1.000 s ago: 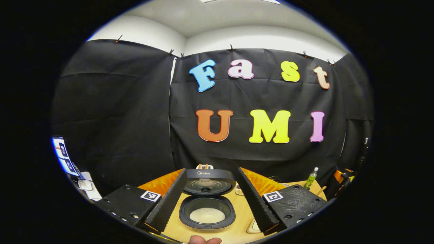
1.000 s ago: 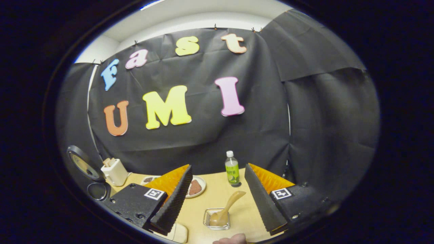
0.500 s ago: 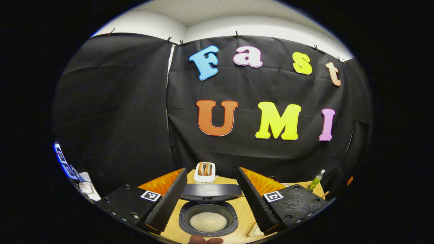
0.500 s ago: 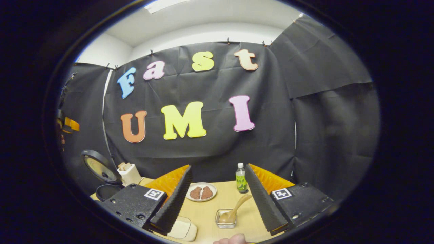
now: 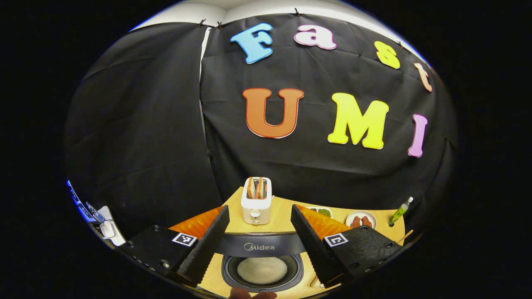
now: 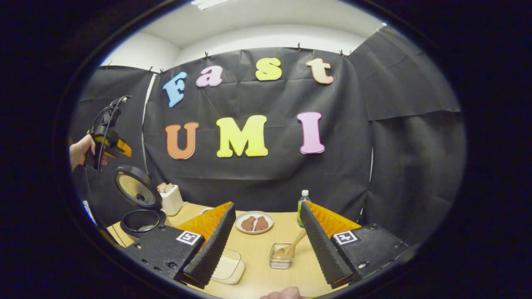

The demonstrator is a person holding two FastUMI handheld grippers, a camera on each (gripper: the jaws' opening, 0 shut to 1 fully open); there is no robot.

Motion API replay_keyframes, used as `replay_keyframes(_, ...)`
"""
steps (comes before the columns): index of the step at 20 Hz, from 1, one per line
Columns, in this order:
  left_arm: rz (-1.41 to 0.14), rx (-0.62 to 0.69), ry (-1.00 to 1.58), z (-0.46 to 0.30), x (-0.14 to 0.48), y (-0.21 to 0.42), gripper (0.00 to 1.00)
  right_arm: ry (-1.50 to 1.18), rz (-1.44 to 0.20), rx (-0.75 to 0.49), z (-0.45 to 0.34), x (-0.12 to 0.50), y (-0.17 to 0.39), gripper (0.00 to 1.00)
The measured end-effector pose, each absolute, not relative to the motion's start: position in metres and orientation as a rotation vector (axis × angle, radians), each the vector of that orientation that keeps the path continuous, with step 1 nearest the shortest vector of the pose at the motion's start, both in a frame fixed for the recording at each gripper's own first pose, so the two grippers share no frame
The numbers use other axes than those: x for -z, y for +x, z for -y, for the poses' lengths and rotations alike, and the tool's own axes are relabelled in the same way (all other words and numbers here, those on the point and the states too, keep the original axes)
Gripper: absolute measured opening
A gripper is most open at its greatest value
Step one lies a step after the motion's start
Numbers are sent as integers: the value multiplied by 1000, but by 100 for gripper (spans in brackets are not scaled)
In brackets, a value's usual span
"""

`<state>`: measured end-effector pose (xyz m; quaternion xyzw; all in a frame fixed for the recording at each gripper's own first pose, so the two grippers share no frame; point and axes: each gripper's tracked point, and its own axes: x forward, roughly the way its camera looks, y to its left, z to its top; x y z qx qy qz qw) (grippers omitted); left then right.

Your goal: Close the left gripper, press the button to open the rice cooker; take a wooden spoon from the chopstick holder with the right hand, scoop a spoonful of rice and pour it into the rice cooker, then put the wooden spoon back into the chopstick holder.

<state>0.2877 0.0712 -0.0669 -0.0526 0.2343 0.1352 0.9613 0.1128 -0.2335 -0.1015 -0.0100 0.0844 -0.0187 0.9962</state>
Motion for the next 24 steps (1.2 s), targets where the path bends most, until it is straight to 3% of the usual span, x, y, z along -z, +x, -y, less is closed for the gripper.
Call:
replay_keyframes(4, -552, -252, -106, -59, 89, 276, 95, -2, -231, 30, 233, 126, 122, 100)
replay_keyframes(10, -579, -255, -172, -47, 104, 246, 97, 30, -181, -37, 217, 115, 144, 100)
replay_keyframes(17, -698, -246, -279, -17, 173, 170, 97, 50, -189, -140, 184, 120, 164, 100)
replay_keyframes(24, -810, -237, -279, -8, 222, 143, 97, 34, -198, -177, 177, 123, 168, 100)
